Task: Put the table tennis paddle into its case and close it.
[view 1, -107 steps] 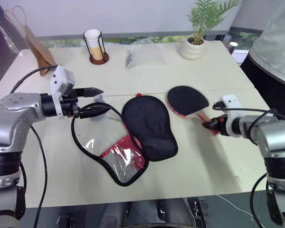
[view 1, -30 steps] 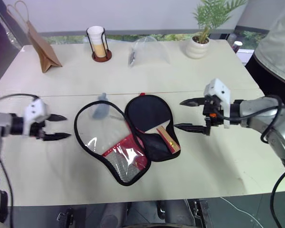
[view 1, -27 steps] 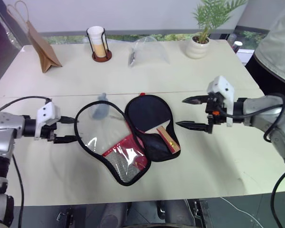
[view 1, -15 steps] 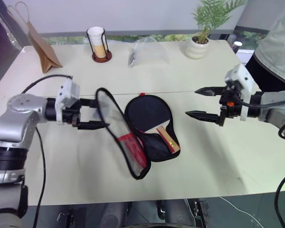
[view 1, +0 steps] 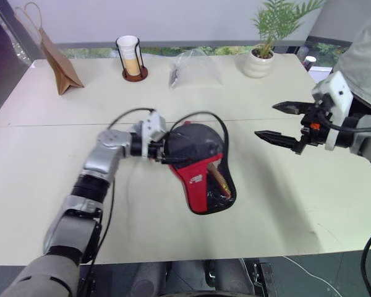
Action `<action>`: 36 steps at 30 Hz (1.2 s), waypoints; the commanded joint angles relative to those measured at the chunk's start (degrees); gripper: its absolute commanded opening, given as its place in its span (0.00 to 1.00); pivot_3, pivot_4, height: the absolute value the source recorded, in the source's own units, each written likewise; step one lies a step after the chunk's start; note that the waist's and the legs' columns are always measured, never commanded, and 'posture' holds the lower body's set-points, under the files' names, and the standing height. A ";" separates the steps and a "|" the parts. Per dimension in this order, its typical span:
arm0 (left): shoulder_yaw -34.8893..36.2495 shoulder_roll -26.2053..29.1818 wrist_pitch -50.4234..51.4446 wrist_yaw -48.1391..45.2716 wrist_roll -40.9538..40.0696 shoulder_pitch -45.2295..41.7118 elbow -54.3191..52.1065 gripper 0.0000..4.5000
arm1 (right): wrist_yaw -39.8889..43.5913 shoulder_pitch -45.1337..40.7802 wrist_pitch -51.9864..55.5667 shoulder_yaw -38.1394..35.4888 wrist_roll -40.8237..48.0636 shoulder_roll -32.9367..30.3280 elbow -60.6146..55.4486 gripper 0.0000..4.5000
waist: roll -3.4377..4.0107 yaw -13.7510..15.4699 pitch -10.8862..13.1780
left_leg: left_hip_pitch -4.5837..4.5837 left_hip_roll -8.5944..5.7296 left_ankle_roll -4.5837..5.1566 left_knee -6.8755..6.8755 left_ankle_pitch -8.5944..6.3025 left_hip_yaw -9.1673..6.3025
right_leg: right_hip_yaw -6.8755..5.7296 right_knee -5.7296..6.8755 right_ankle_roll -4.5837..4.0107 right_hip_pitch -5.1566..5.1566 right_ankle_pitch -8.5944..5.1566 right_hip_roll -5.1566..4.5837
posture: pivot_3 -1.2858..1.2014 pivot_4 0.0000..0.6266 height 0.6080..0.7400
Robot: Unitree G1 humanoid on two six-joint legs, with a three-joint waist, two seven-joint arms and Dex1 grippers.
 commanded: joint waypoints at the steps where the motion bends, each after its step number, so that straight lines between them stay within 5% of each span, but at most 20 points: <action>1: -0.54 -0.53 -4.43 1.16 2.82 -1.56 1.83 0.84 | -1.01 1.56 1.82 -2.25 0.77 -0.64 -4.08 0.99 | 0.01 -0.05 -0.01 | 0.00 0.00 0.01 -0.01 0.00 0.00 | 0.01 0.01 0.00 -0.01 0.00 0.00 | 0.52 0.24 1.00; 10: 0.51 -2.34 1.63 -1.47 -0.08 -0.71 -3.89 0.84 | -2.67 6.11 7.10 0.34 2.79 1.39 -10.17 0.99 | 0.01 0.16 -0.01 | -0.02 -0.01 0.02 0.06 -0.01 -0.04 | 0.01 0.00 0.01 0.02 0.01 -0.03 | 0.52 0.24 1.00; 25: -1.31 -4.08 -8.62 11.19 11.08 -4.50 12.08 0.84 | -8.93 1.20 16.01 9.35 3.38 8.44 -10.12 0.99 | -0.01 0.18 -0.03 | 0.08 -0.01 0.02 0.10 -0.01 -0.07 | -0.02 0.00 0.04 0.15 0.04 -0.01 | 0.52 0.24 1.00; 36: 6.55 -2.70 1.17 5.53 -0.70 -5.33 0.22 0.84 | -12.35 -2.00 23.71 16.16 2.51 13.80 -7.12 0.99 | 0.00 0.04 -0.03 | 0.04 -0.02 0.02 0.09 -0.01 -0.09 | -0.02 0.01 0.05 0.11 0.05 0.01 | 0.52 0.24 1.00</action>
